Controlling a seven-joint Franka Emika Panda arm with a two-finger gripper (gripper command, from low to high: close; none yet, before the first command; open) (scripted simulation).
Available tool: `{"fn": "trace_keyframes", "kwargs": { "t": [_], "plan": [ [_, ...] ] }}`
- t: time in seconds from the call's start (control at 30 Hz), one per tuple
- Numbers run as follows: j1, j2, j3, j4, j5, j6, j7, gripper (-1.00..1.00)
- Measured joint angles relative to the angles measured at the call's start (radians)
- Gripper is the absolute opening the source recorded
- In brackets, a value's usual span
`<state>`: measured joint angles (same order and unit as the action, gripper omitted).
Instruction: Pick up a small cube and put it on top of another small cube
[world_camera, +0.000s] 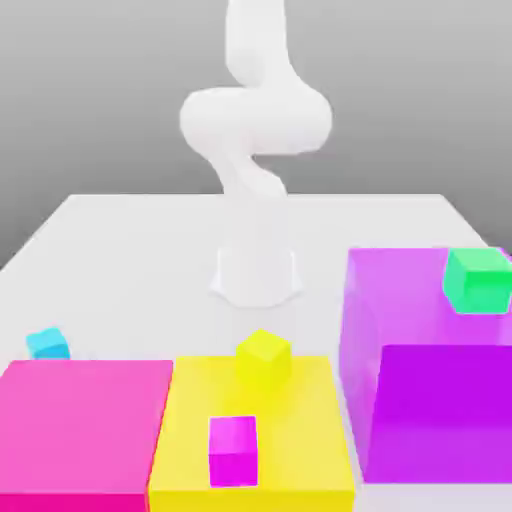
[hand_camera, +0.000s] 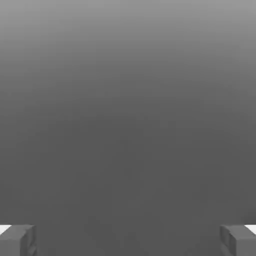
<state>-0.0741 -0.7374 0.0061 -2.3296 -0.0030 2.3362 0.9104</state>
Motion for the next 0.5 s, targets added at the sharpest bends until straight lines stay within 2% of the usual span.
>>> {"fn": "trace_keyframes", "kwargs": {
  "t": [0.5],
  "plan": [
    [-0.407, 0.378, -0.004, -0.177, -0.041, 0.216, 0.681, 0.00]
  ]
}}
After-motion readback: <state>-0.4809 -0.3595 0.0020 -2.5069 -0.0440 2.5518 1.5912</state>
